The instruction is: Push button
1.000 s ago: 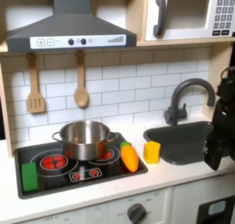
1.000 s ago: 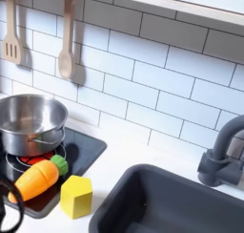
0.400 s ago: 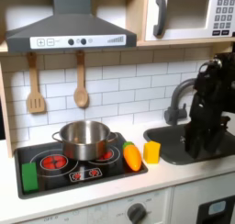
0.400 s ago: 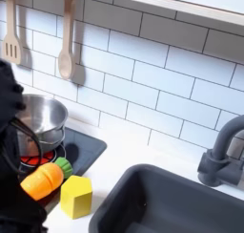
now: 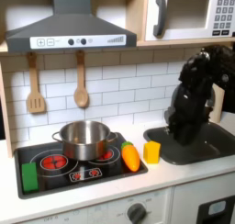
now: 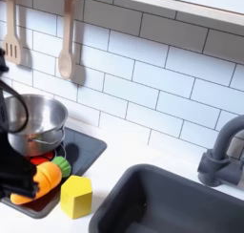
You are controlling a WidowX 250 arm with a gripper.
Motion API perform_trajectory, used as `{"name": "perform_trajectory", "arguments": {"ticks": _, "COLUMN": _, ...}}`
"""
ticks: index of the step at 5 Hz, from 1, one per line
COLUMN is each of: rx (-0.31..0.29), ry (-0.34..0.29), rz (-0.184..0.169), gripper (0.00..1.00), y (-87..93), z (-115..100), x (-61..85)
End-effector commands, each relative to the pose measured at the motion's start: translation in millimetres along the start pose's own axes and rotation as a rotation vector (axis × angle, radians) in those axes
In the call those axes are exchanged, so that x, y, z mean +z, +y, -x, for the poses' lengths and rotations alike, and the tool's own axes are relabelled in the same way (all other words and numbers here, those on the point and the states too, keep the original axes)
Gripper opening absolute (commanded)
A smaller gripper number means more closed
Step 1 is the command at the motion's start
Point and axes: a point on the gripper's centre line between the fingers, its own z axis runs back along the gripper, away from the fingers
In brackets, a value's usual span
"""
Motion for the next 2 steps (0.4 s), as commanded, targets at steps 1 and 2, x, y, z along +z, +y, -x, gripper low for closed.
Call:
{"name": "perform_trajectory", "arguments": {"ticks": 1, "rx": 0.033, "ry": -0.099, "rz": 0.014, "gripper": 0.00, "y": 15.2, "z": -31, "x": 7.4}}
{"name": "perform_trajectory", "arguments": {"ticks": 2, "rx": 0.049, "ry": -0.135, "rz": 0.018, "gripper": 0.00, "y": 20.8, "z": -47, "x": 14.6}}
